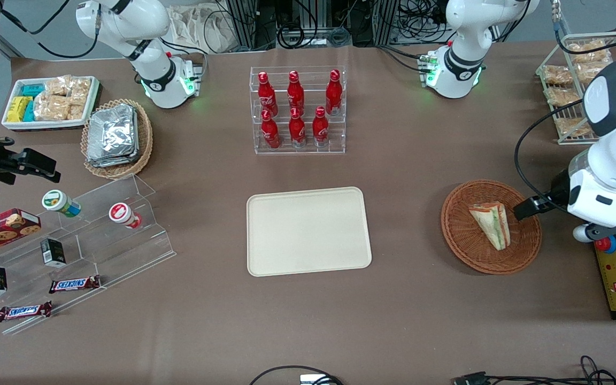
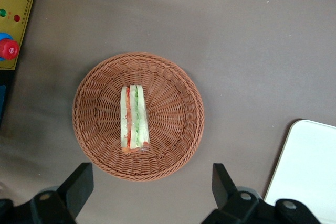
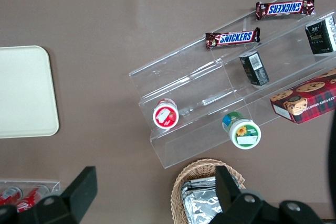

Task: Place sandwich from basket to tray
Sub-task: 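Lower the open left gripper over the wrapped sandwich in the basket, then close the left gripper on the sandwich's upright edge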

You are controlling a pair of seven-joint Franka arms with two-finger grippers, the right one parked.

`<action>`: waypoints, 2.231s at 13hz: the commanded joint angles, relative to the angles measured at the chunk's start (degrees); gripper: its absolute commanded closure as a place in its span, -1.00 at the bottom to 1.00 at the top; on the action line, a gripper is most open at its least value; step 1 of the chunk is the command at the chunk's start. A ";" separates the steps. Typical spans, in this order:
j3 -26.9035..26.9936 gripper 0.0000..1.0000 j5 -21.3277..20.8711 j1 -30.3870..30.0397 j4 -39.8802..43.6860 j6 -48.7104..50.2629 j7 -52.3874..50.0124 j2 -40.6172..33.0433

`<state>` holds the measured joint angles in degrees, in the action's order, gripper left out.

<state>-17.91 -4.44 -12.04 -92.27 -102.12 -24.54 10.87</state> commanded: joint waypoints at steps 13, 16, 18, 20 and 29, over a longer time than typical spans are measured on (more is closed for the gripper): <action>1.12 -1.00 -0.66 -1.67 -14.49 -12.20 -16.93 1.97; 1.21 -1.00 -0.75 -1.76 -21.96 -22.31 -20.28 2.31; 2.52 -1.00 -0.92 -1.76 -27.58 -29.16 -20.02 2.32; 4.28 -1.00 -3.54 -1.76 -31.98 -35.14 -19.67 2.40; 4.90 -1.00 -5.05 -4.65 -34.56 -38.77 -8.89 5.47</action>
<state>-12.80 -8.52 -14.29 -126.31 -140.28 -37.97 15.52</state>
